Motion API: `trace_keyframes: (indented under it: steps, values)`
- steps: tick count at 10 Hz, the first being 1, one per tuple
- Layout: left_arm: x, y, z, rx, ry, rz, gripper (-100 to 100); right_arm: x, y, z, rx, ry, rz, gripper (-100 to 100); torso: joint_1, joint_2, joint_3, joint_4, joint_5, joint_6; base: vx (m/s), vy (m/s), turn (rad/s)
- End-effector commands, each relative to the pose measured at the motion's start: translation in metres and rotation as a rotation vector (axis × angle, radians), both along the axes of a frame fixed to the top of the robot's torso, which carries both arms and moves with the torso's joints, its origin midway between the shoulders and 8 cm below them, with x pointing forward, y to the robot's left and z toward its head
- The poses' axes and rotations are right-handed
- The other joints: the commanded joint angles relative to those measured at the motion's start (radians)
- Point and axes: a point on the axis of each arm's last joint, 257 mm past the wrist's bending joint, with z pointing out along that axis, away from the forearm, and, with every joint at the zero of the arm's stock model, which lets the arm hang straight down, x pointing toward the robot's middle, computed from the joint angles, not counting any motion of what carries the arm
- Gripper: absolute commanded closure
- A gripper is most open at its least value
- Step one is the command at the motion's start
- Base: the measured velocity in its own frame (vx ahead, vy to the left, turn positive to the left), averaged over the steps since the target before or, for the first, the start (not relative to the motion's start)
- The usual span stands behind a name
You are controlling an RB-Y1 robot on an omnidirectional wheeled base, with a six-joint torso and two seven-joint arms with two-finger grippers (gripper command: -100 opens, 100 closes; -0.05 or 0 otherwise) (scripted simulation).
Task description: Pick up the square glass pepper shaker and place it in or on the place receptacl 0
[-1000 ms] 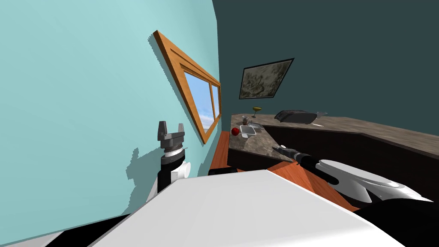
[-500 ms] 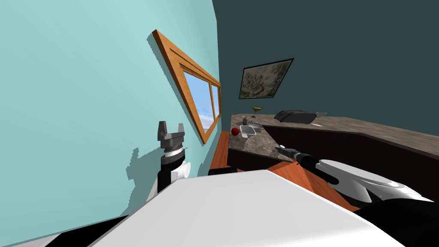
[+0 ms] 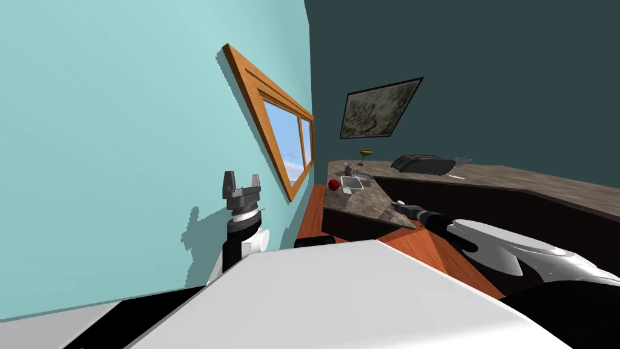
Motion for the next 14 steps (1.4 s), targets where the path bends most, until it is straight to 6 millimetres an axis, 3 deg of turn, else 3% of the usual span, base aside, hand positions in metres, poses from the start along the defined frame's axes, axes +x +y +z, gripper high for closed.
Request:
trace_keyframes:
  steps: [1, 3, 6, 14]
  values:
    - [0.000, 0.000, 0.000, 0.000, 0.000, 0.000, 0, 0.009, -0.010, 0.010, -0.022, -0.016, -0.003, 100, 0.000, 0.000, 0.000, 0.000, 0.000, 0.000, -0.061, 0.006, 0.052]
    - [0.000, 0.000, 0.000, 0.000, 0.000, 0.000, 0, 0.025, -0.035, 0.040, -0.073, -0.047, -0.020, 100, -0.001, -0.004, -0.002, -0.001, -0.001, 0.001, -0.012, -0.007, 0.096]
    - [0.000, 0.000, 0.000, 0.000, 0.000, 0.000, 0, 0.032, -0.065, 0.070, -0.128, -0.067, -0.051, 100, -0.003, -0.006, -0.004, -0.002, 0.000, 0.000, -0.017, -0.034, 0.158]
    - [0.000, 0.000, 0.000, 0.000, 0.000, 0.000, 0, 0.019, -0.136, 0.122, -0.223, -0.075, -0.162, 100, -0.004, -0.004, -0.003, -0.002, -0.001, 0.001, -0.043, -0.041, 0.189]
